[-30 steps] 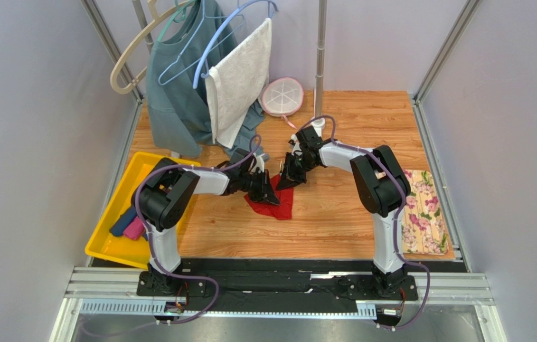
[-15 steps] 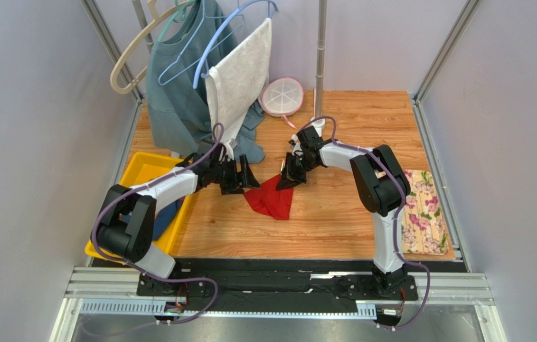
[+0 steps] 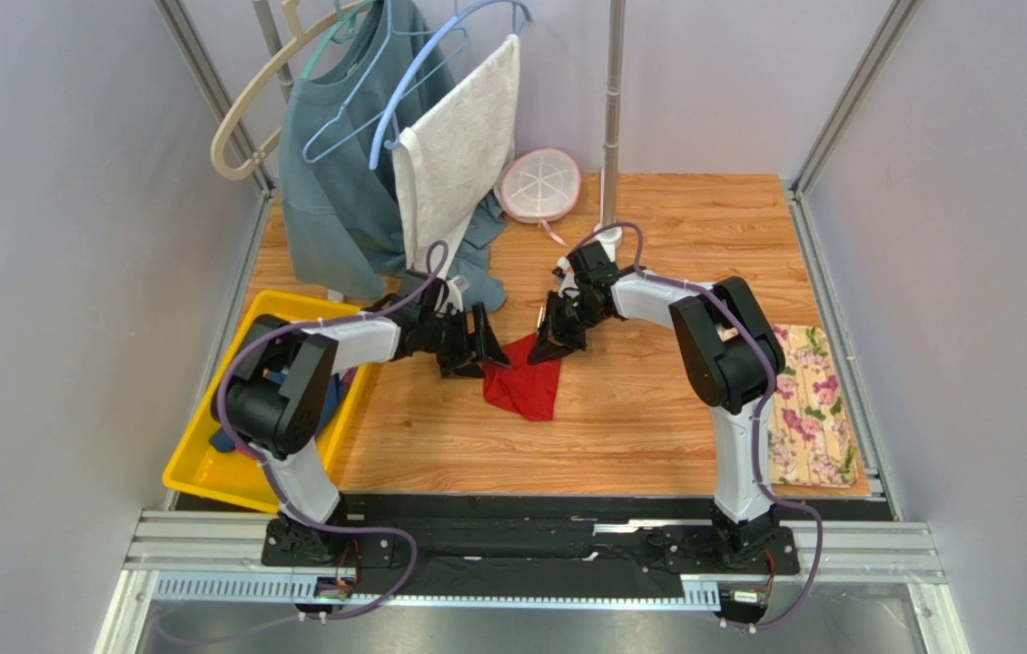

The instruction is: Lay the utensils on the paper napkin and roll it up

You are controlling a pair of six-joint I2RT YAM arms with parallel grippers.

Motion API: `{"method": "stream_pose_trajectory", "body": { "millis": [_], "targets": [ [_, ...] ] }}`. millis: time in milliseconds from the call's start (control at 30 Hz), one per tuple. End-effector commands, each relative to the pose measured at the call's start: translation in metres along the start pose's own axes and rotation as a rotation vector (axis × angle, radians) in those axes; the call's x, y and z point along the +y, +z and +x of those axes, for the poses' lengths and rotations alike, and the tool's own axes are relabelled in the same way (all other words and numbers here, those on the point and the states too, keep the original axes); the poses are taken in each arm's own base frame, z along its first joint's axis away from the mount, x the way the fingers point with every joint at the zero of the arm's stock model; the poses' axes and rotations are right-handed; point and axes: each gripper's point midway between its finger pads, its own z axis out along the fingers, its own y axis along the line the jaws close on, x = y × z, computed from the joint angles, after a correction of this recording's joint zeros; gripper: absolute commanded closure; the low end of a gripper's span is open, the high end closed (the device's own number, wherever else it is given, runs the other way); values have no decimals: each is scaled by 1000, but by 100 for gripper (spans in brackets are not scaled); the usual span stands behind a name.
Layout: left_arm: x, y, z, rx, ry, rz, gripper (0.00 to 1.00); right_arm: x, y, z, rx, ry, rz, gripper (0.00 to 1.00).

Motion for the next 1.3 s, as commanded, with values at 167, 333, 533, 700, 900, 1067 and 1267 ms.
{"method": "stream_pose_trajectory", "body": {
  "millis": [167,333,533,700,900,1067,1267],
  "targets": [
    [-29,41,-11,-6,75,176,21,-53,24,13,19,22,175,100],
    [-36,49,-17,-7,113,224,18,-53,24,14,21,25,174,100],
    [-33,53,-11,26,159,248,17,-54,26,14,22,27,175,100],
    [-30,35,8,86,184,270,22,-54,25,12,18,21,176,100],
    [-28,10,20,120,161,311,27,-56,24,11,14,23,184,100],
    [-39,-1,18,104,133,357,28,-56,24,10,12,26,182,100],
    [-39,-3,9,68,-21,367,15,-55,24,11,15,22,180,100]
  ]
}}
